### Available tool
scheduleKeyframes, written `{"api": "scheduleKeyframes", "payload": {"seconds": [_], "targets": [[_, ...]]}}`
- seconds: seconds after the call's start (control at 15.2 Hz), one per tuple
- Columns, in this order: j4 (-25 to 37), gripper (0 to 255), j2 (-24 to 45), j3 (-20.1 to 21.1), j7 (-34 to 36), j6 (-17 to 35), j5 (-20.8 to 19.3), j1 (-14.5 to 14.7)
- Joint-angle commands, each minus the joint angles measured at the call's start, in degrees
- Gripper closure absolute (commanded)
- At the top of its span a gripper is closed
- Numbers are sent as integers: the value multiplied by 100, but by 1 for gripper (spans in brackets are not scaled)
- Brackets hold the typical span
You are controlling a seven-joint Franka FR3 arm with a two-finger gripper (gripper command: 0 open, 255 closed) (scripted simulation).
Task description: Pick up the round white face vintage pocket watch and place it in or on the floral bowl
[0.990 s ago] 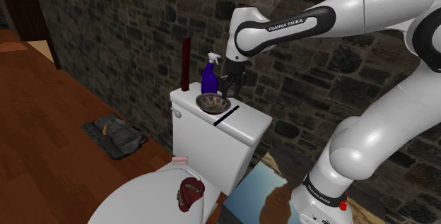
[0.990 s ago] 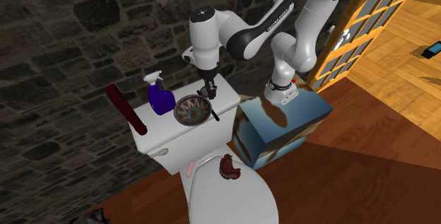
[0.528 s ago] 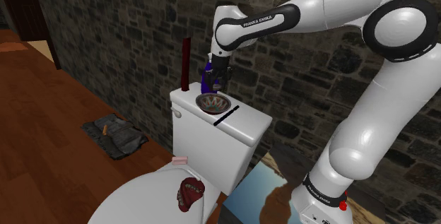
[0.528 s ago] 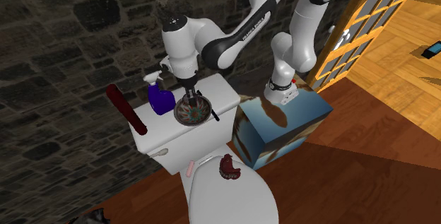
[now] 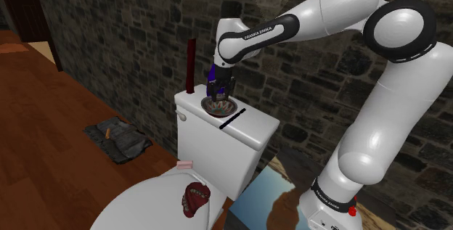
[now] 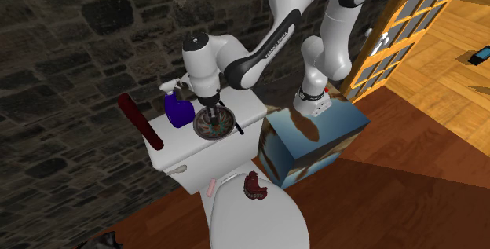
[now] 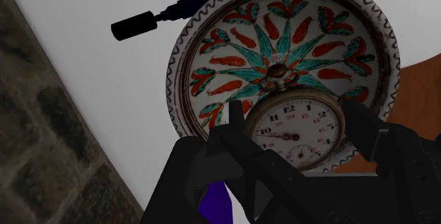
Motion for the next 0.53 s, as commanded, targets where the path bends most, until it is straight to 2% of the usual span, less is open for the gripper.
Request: {"api": "scheduleKeyframes", "payload": {"seconds": [0.0,0.2,0.46], "targets": [[-73,255,72,0,5,148,-6,0],[-187,255,176,-1,13,366,-14,0],[-187,255,176,-1,13,366,-14,0]]}}
